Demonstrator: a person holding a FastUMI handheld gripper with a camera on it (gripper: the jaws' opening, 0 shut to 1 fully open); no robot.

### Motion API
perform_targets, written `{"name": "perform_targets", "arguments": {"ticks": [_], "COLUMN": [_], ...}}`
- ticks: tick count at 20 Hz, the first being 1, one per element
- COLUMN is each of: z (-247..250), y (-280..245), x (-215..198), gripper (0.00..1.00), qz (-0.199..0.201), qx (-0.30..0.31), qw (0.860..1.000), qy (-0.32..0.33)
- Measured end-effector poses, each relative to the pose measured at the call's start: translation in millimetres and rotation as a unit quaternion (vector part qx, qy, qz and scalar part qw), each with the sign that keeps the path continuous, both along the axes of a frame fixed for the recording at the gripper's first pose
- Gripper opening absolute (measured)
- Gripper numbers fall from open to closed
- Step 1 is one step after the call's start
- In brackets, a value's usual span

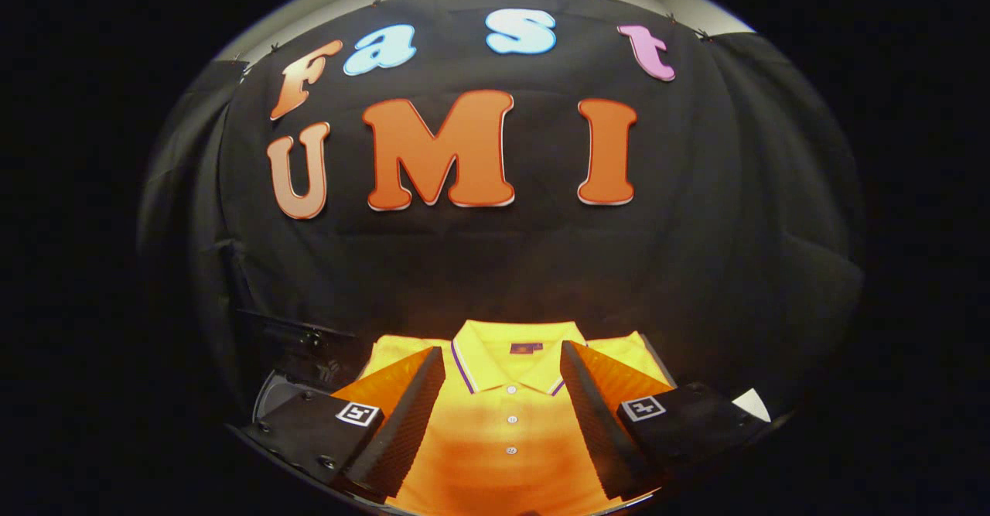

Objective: Put the clothes into the washing machine and then close the washing machine lid.

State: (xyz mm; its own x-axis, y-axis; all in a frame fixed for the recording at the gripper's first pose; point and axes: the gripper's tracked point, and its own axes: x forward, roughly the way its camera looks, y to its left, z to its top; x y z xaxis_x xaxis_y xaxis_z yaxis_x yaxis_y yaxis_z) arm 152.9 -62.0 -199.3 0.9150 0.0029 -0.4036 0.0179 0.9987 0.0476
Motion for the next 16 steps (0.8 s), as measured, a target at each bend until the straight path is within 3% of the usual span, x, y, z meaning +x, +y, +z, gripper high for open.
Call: {"name": "perform_targets", "arguments": {"ticks": [8, 16], "z": [-88, -103], "y": [-13, -11], "x": [12, 10], "gripper": [0.98, 0.96], "qz": [-0.013, -0.006], "qx": [0.020, -0.001], "qw": [0.991, 0.982], "qy": [0.130, 0.187]}}
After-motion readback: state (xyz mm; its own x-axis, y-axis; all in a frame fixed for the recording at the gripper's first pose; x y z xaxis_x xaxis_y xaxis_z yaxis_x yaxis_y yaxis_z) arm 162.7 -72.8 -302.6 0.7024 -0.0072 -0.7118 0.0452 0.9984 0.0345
